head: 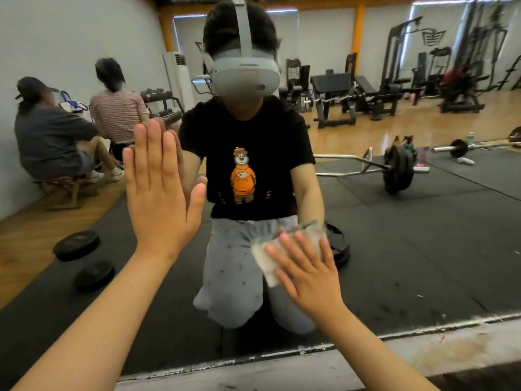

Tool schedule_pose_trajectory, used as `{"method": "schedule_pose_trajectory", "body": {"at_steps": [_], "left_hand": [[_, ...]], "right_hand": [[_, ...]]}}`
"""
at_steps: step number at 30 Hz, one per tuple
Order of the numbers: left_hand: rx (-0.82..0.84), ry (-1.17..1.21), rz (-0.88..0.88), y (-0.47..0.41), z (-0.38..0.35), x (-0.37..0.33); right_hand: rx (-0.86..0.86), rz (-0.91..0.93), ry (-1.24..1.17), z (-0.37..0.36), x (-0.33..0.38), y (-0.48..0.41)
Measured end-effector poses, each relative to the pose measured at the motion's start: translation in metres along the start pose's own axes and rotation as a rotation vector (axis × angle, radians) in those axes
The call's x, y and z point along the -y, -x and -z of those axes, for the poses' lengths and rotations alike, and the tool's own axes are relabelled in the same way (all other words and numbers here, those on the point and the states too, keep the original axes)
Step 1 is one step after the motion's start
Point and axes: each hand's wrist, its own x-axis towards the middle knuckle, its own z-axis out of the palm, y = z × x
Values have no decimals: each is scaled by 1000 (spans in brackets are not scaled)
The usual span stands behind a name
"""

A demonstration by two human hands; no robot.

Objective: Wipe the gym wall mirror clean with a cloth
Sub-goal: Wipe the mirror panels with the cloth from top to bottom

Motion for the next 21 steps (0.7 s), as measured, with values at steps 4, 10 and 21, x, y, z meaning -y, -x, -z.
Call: {"method": "schedule_pose_trajectory", "body": {"at_steps": [4,10,21], "left_hand": [[29,7,14,0,4,0],[38,144,101,12,17,-29],[71,159,-224,79,-29,-75]], "right_hand": [[-179,-225,-33,38,-38,-99],[-274,-314,-15,71,-70,-163],[-119,-104,65,-11,-78,49]]}}
